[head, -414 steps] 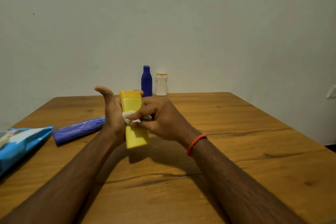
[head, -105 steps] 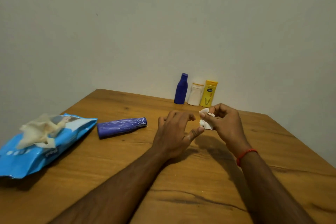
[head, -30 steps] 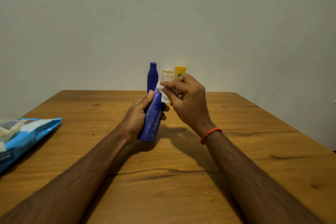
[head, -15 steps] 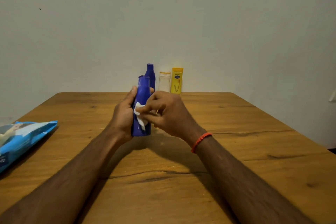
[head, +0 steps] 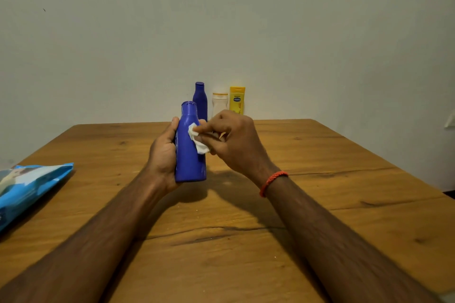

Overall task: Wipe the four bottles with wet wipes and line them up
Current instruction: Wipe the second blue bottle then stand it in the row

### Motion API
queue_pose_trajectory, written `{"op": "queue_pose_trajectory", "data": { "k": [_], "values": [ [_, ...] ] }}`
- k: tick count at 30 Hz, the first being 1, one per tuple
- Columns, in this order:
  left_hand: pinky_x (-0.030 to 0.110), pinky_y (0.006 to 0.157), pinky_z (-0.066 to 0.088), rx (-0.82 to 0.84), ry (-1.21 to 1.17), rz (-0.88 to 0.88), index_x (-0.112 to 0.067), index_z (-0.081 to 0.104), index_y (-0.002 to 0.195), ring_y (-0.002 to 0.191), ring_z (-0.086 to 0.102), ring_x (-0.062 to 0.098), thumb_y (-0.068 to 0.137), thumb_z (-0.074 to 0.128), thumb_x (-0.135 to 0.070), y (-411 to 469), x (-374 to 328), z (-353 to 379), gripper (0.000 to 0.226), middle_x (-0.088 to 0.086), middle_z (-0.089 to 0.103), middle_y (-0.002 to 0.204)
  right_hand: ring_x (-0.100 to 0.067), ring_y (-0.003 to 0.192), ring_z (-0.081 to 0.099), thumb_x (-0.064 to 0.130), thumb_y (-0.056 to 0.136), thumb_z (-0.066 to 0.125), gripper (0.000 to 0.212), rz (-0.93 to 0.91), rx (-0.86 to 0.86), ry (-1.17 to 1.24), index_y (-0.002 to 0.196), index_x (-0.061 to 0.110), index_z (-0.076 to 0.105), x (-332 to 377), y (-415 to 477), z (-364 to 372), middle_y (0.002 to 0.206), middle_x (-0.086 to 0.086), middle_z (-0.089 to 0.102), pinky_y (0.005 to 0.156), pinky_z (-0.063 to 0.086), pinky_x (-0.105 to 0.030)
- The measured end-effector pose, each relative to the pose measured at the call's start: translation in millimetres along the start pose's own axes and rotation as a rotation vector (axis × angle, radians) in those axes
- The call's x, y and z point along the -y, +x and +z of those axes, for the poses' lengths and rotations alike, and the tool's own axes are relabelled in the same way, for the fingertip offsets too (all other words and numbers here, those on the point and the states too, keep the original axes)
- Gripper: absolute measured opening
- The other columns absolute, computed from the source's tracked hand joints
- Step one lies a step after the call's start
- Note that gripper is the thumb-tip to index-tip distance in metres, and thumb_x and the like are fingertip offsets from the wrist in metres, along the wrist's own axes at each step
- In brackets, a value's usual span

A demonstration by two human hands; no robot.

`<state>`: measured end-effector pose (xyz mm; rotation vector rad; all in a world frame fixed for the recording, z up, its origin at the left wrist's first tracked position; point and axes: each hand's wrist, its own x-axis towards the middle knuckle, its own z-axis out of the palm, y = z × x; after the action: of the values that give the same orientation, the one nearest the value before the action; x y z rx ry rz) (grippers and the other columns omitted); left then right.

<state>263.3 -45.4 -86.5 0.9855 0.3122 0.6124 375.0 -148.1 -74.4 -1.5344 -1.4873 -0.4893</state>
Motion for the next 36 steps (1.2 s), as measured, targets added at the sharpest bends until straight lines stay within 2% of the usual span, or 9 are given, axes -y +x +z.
{"op": "queue_pose_trajectory", "data": {
  "k": [6, 11, 16, 19, 24, 27, 30, 34, 36],
  "values": [
    [0.03, 0.058, 0.058, -0.01, 0.08, 0.051, -0.018, 0.063, 0.107, 0.061, 0.069, 0.015, 0.099, 0.046, -0.049, 0.0, 3.6, 4.6, 0.036, 0.002, 0.072, 0.077, -0.007, 0.088, 0.059, 0.018, 0.088, 0.074, 0.026, 0.103, -0.209, -0.02, 0.111, 0.007, 0.073, -2.5, 2.4, 1.9, 0.099, -0.009, 0.07, 0.075, 0.046, -0.01],
    [0.032, 0.06, 0.059, -0.026, 0.091, 0.057, -0.018, 0.063, 0.109, 0.064, 0.07, 0.015, 0.1, 0.046, -0.047, 0.1, 7.0, 5.0, 0.035, 0.002, 0.073, 0.078, -0.015, 0.094, 0.066, 0.015, 0.091, 0.071, 0.025, 0.184, -0.166, 0.116, 0.114, 0.006, 0.072, -3.9, 0.9, 4.1, 0.106, -0.011, 0.068, 0.071, 0.062, -0.028],
    [0.029, 0.056, 0.059, -0.046, 0.137, 0.067, -0.019, 0.062, 0.112, 0.062, 0.07, 0.014, 0.1, 0.044, -0.052, 4.0, 5.6, 2.5, 0.04, 0.001, 0.074, 0.078, -0.019, 0.098, 0.065, 0.011, 0.092, 0.068, 0.029, 0.17, -0.101, 0.167, 0.12, 0.004, 0.069, -2.9, 1.8, 3.3, 0.111, -0.013, 0.065, 0.067, 0.061, -0.022],
    [0.03, 0.054, 0.058, -0.019, 0.136, 0.059, -0.019, 0.062, 0.117, 0.066, 0.07, 0.018, 0.093, 0.043, -0.065, 3.8, 5.3, 3.7, 0.055, 0.006, 0.074, 0.085, -0.011, 0.096, 0.06, 0.009, 0.092, 0.068, 0.029, 0.151, -0.068, 0.186, 0.121, 0.005, 0.069, -0.7, 1.8, 3.7, 0.109, -0.01, 0.063, 0.064, 0.057, -0.012],
    [0.028, 0.053, 0.057, -0.05, 0.046, 0.002, -0.015, 0.064, 0.115, 0.062, 0.07, 0.017, 0.089, 0.049, -0.069, 3.5, -0.9, -0.1, 0.062, 0.005, 0.074, 0.083, -0.01, 0.081, 0.063, 0.012, 0.089, 0.071, 0.024, 0.122, 0.178, 0.242, 0.113, 0.008, 0.072, -2.3, 2.8, -6.4, 0.102, 0.0, 0.061, 0.06, 0.054, -0.015],
    [0.035, 0.058, 0.06, -0.045, -0.052, -0.048, -0.011, 0.065, 0.114, 0.069, 0.072, 0.022, 0.089, 0.049, -0.069, 3.5, -8.9, -6.9, 0.065, 0.008, 0.075, 0.093, -0.014, 0.092, 0.066, 0.011, 0.086, 0.074, 0.021, 0.105, 0.396, 0.319, 0.107, 0.011, 0.075, 0.9, 1.7, -12.3, 0.105, 0.014, 0.06, 0.07, 0.06, -0.027],
    [0.036, 0.063, 0.061, -0.1, -0.028, -0.023, -0.01, 0.065, 0.122, 0.075, 0.073, 0.023, 0.089, 0.049, -0.07, 4.7, -13.0, -12.7, 0.07, 0.009, 0.075, 0.103, -0.014, 0.104, 0.065, 0.013, 0.083, 0.077, 0.021, 0.058, 0.549, 0.278, 0.104, 0.014, 0.076, 4.6, 1.4, -13.1, 0.106, 0.009, 0.066, 0.085, 0.059, -0.039],
    [0.037, 0.062, 0.06, -0.109, -0.005, -0.038, -0.01, 0.064, 0.124, 0.077, 0.074, 0.024, 0.089, 0.049, -0.071, 4.4, -12.0, -12.9, 0.071, 0.01, 0.075, 0.108, 0.006, 0.103, 0.059, 0.012, 0.082, 0.078, 0.022, 0.059, 0.652, 0.297, 0.104, 0.014, 0.076, 4.0, 1.2, -14.2, 0.099, 0.026, 0.061, 0.083, 0.057, -0.024],
    [0.038, 0.063, 0.06, -0.105, 0.003, -0.032, -0.01, 0.064, 0.125, 0.079, 0.074, 0.024, 0.088, 0.048, -0.071, 4.9, -11.8, -12.7, 0.073, 0.01, 0.075, 0.11, 0.005, 0.103, 0.059, 0.014, 0.082, 0.079, 0.022, 0.05, 0.625, 0.254, 0.104, 0.015, 0.076, 3.4, 1.5, -11.8, 0.102, 0.023, 0.063, 0.081, 0.055, -0.019]
  ]
}}
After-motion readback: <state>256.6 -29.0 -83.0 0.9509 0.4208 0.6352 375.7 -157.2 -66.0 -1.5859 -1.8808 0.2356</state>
